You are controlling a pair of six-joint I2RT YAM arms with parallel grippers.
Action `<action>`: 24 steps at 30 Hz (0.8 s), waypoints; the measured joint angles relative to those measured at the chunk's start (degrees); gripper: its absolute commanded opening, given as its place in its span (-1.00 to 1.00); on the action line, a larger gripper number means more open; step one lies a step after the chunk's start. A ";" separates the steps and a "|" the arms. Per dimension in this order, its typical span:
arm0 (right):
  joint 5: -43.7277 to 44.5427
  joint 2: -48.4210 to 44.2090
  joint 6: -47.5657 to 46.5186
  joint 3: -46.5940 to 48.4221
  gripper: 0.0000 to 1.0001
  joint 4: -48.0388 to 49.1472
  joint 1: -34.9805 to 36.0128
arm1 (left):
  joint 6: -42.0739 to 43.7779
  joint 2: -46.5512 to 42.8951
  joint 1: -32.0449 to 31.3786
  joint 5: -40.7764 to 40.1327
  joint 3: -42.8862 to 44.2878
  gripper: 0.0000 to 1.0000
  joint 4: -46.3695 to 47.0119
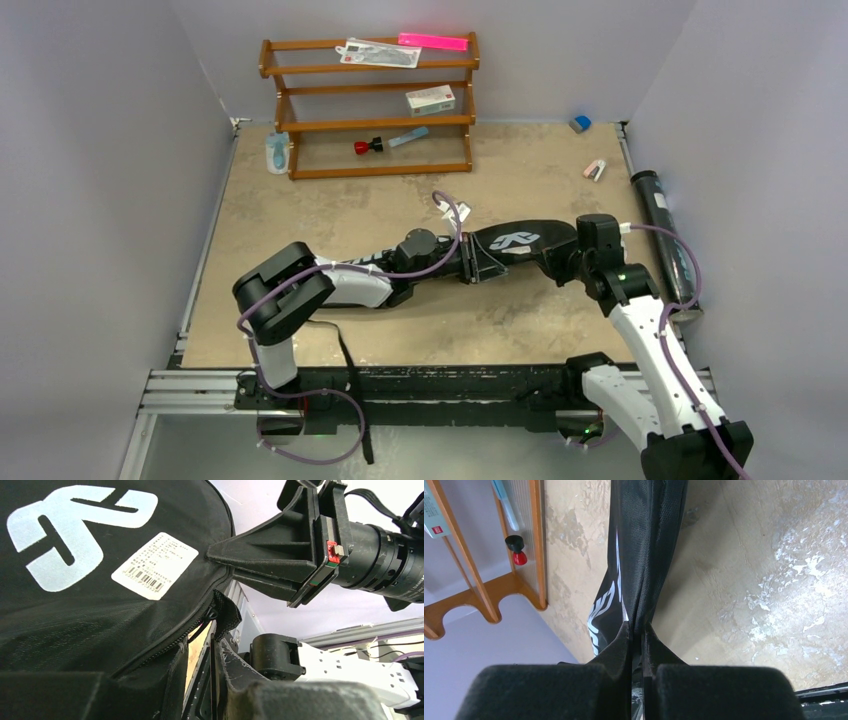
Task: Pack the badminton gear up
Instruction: Zip the racket bag at the center of the board.
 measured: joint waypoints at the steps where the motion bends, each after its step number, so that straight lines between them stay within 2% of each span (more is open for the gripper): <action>1: -0.11 0.00 0.04 0.00 -1.00 0.02 0.00 | -0.50 0.11 0.31 0.28 -0.35 -0.60 0.85; 5: -0.28 0.00 0.22 0.00 -1.00 0.70 0.00 | -1.68 0.35 1.16 1.05 -0.90 -0.61 3.13; 13: -0.68 0.00 0.44 0.00 -1.00 1.86 0.00 | -5.05 2.05 2.01 1.46 -1.20 -0.86 9.70; 18: -0.70 0.00 0.48 0.00 -1.00 1.88 0.00 | -5.97 2.56 2.10 1.44 -1.20 -1.00 10.36; 24: -0.83 0.00 0.61 0.00 -1.00 1.68 0.00 | -5.57 2.45 2.12 1.14 -1.20 -1.00 9.88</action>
